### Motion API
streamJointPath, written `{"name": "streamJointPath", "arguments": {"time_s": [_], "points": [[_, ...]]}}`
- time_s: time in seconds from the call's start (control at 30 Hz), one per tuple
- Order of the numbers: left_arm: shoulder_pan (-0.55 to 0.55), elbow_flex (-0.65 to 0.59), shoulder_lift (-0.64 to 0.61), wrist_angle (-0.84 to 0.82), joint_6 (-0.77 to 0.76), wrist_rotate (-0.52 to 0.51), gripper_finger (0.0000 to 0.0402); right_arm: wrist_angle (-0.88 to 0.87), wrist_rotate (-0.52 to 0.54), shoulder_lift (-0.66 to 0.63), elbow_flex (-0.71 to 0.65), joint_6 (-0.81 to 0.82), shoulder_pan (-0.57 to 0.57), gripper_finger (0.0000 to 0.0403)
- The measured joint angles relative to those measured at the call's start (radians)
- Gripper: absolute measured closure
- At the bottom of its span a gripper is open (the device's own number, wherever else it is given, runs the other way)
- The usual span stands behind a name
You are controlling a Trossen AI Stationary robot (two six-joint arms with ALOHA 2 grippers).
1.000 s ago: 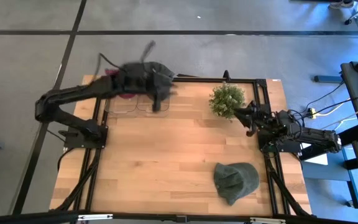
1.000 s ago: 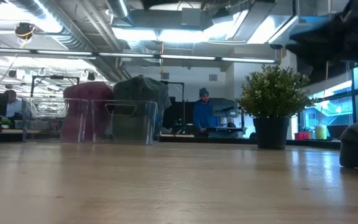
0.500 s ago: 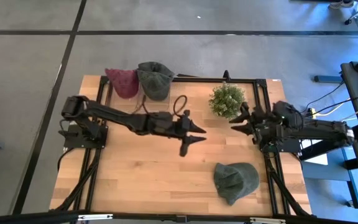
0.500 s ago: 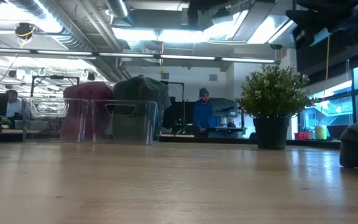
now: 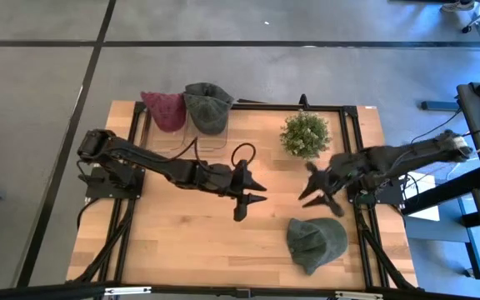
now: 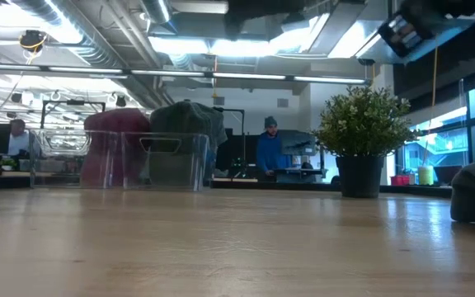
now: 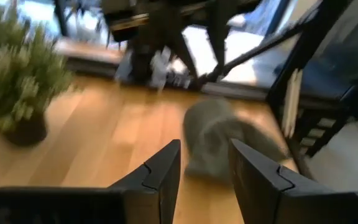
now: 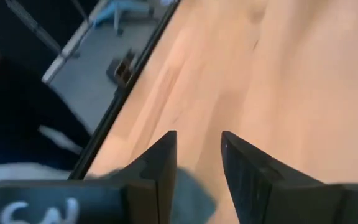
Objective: Pick & Place hat
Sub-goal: Put the black cap into the right transparent bin
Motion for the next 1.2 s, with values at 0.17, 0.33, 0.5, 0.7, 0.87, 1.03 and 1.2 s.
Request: {"name": "streamJointPath", "arguments": {"time_s": [0.17, 0.33, 0.5, 0.7, 0.87, 1.03, 1.2], "points": [[-0.065, -0.017, -0.045, -0.059, -0.011, -0.082, 0.0274, -0.007, -0.008, 0.155, -0.015, 0.16, 0.125, 0.0276], [-0.128, -0.129, -0.085, -0.011, -0.075, -0.216, 0.0274, 0.004, -0.017, 0.302, -0.036, 0.311, 0.183, 0.0276], [-0.161, -0.216, -0.117, 0.074, -0.168, -0.316, 0.0274, 0.101, -0.085, 0.425, -0.038, 0.338, 0.194, 0.0272], [-0.183, -0.228, -0.123, 0.12, -0.178, -0.332, 0.0274, 0.174, -0.038, 0.501, -0.038, 0.3, 0.194, 0.0207], [-0.183, -0.228, -0.123, 0.113, -0.178, -0.333, 0.0274, 0.174, -0.04, 0.523, -0.038, 0.244, 0.198, 0.0148], [-0.183, -0.228, -0.123, 0.112, -0.178, -0.332, 0.0274, 0.199, -0.044, 0.523, -0.038, 0.206, 0.215, 0.0123], [-0.183, -0.228, -0.123, 0.108, -0.178, -0.332, 0.0274, 0.205, -0.032, 0.523, -0.038, 0.278, 0.214, 0.0121]]}}
